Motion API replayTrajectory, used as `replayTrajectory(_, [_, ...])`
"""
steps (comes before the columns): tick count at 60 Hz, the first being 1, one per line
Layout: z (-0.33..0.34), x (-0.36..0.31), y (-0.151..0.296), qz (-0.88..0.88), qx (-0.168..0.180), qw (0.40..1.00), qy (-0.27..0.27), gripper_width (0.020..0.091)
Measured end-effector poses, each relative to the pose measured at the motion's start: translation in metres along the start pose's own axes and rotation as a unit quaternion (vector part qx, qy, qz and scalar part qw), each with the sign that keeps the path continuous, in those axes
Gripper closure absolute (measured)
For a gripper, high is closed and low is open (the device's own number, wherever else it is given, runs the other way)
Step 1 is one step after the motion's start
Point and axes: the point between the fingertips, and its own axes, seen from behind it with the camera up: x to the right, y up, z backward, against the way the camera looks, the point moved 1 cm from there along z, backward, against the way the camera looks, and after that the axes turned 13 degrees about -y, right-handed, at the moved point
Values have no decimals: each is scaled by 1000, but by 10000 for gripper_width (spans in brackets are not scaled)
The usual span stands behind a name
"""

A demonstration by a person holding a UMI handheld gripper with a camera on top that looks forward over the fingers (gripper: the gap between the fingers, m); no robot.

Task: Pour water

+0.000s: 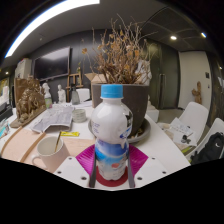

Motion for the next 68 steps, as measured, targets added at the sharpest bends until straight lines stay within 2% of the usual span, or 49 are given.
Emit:
replayTrajectory(5, [1, 1, -3, 1, -9, 1000, -4, 592])
replayTrajectory(7, [3, 3, -6, 2, -20, 1000, -7, 490])
replayTrajectory(10, [8, 4, -5, 0, -35, 999, -9, 256])
replayTrajectory(11, [11, 5, -3, -2, -38, 999, -10, 233])
replayTrajectory(13, [17, 8, 1, -5, -45, 999, -14, 267])
replayTrajectory(17, [33, 13, 5, -7, -62, 998, -26, 244])
replayTrajectory(28, [123, 9, 31, -7, -94, 995, -41, 252])
replayTrajectory(42, [266, -16, 59, 16, -101, 994, -50, 250])
replayTrajectory(50, [331, -27, 58, 34, -105, 992, -55, 251])
replayTrajectory(60, [380, -32, 48, 22, -115, 991, -60, 248])
replayTrajectory(68, [393, -31, 42, 27, -116, 991, -66, 247])
